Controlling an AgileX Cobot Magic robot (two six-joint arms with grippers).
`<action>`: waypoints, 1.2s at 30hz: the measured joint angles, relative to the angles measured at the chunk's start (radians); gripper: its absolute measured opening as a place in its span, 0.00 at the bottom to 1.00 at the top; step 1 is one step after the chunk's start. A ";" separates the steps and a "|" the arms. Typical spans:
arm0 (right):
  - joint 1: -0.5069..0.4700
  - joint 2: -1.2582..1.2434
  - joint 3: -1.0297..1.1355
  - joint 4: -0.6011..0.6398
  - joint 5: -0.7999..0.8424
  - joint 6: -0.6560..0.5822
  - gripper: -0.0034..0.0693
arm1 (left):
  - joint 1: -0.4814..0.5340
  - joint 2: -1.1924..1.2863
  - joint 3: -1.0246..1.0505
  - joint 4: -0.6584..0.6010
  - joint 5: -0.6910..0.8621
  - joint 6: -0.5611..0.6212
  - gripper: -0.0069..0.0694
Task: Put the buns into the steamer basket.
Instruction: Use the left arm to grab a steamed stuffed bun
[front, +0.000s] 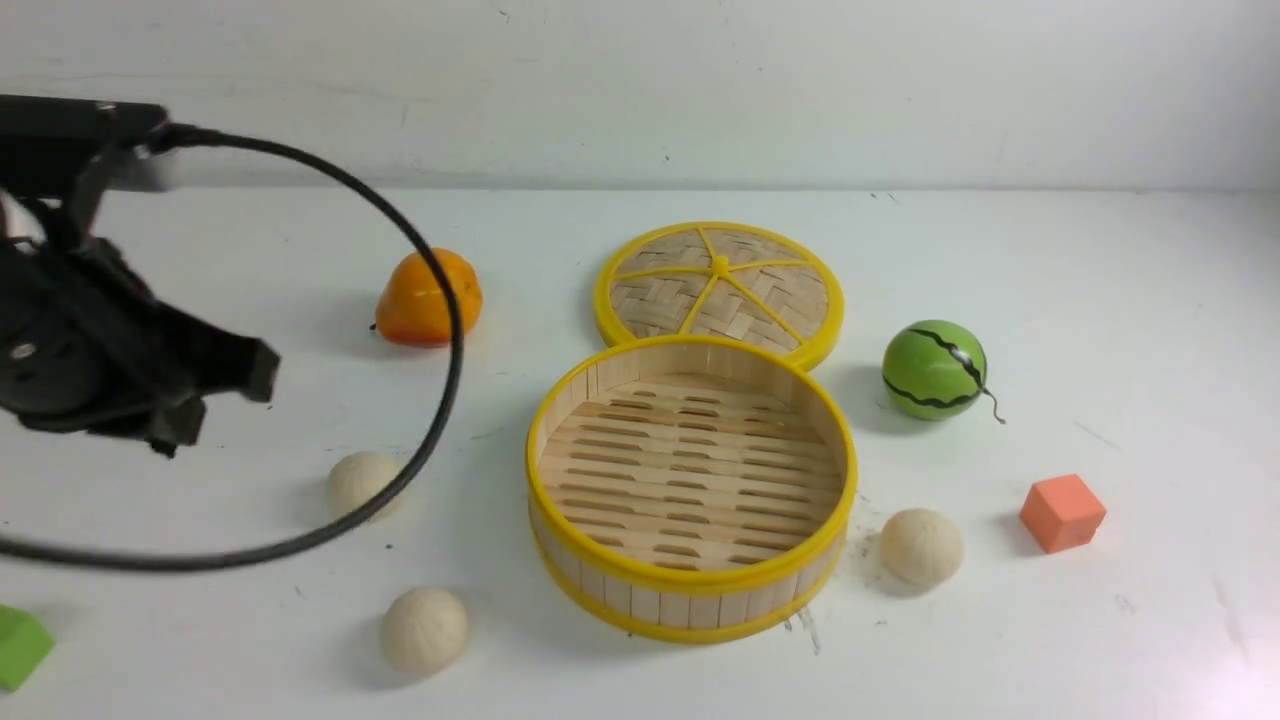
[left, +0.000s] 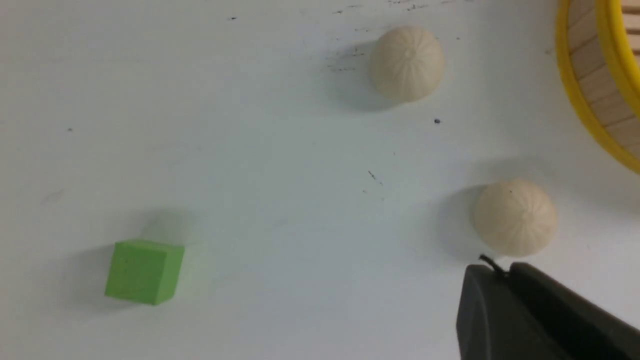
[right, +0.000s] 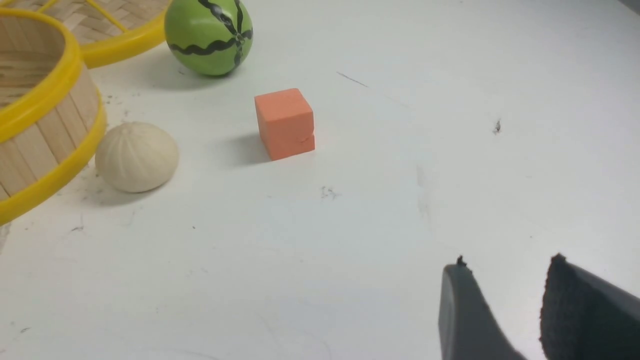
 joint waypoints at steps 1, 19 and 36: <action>0.000 0.000 0.000 0.000 0.000 0.000 0.38 | 0.000 0.057 -0.032 0.000 0.003 0.000 0.25; 0.000 0.000 0.000 0.000 0.000 0.000 0.38 | 0.000 0.584 -0.270 0.015 -0.124 -0.025 0.65; 0.000 0.000 0.000 0.000 0.000 0.000 0.38 | 0.000 0.669 -0.270 0.058 -0.180 -0.071 0.61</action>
